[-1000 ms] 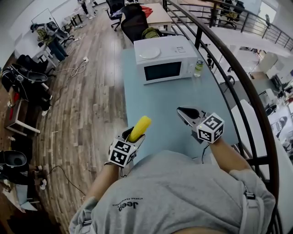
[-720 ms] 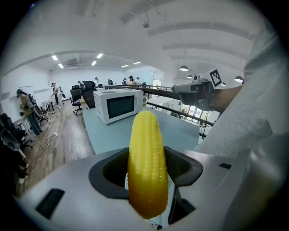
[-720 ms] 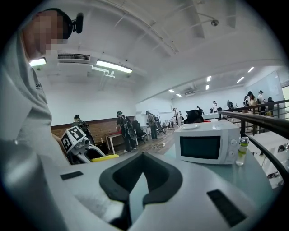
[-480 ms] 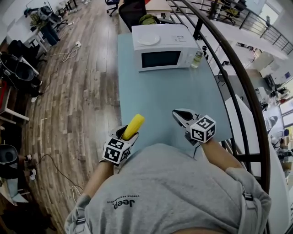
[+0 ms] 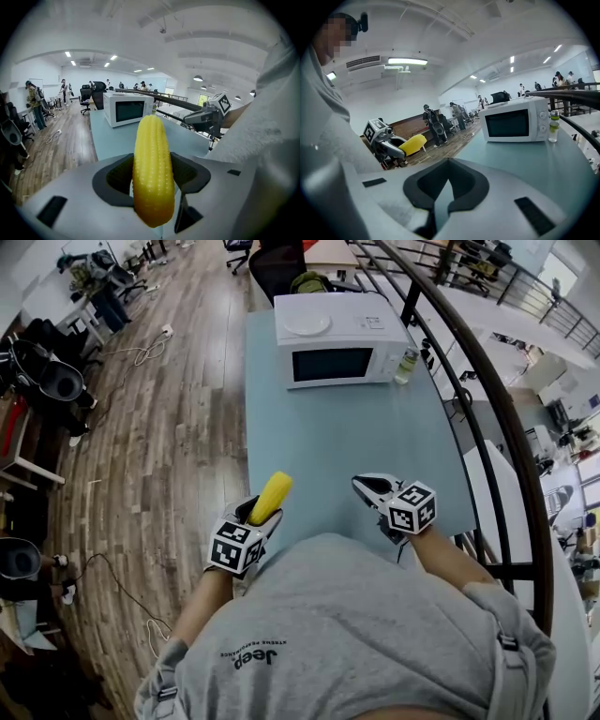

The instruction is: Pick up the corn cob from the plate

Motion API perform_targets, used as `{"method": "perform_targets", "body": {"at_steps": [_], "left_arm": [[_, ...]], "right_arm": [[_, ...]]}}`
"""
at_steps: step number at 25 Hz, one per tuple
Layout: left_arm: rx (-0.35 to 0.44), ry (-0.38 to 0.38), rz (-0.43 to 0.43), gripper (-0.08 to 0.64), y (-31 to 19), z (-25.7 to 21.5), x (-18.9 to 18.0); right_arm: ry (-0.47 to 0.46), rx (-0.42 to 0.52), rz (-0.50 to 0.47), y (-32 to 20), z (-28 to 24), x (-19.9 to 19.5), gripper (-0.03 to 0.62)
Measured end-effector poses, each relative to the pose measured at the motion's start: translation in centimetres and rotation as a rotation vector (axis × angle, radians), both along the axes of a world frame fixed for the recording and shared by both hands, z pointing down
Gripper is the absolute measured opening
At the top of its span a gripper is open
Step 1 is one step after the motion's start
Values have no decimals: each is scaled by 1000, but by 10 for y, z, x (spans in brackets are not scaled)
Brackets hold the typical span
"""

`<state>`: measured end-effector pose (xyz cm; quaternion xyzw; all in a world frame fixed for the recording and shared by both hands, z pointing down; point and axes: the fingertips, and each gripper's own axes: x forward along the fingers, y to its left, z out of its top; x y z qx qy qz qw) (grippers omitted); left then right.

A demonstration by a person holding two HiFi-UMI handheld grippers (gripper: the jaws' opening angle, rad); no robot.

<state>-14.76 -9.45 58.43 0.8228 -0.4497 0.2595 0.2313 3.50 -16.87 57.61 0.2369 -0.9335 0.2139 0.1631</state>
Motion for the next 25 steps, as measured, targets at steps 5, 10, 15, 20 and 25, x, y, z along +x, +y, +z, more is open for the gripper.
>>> {"method": "perform_targets", "body": {"at_steps": [5,10,15,20,25], "left_arm": [[12,3,-1,252,-2,-6,2],[20,6,-8,252,-4,-9,2],[27,7,-15,252,-6,-10,2],[31,8,-20,252,-4,-12,0],[26,18,-28,252,0,-12,-4]], "right_arm": [[10,26,-15,0,-5,0,14],[11,43,-22,-2,-10,1,14],[11,48,-20,-4,-11,4,14],[15,50,-22,-2,-12,6,14],[17,51,-30,2,-12,2,14]]}}
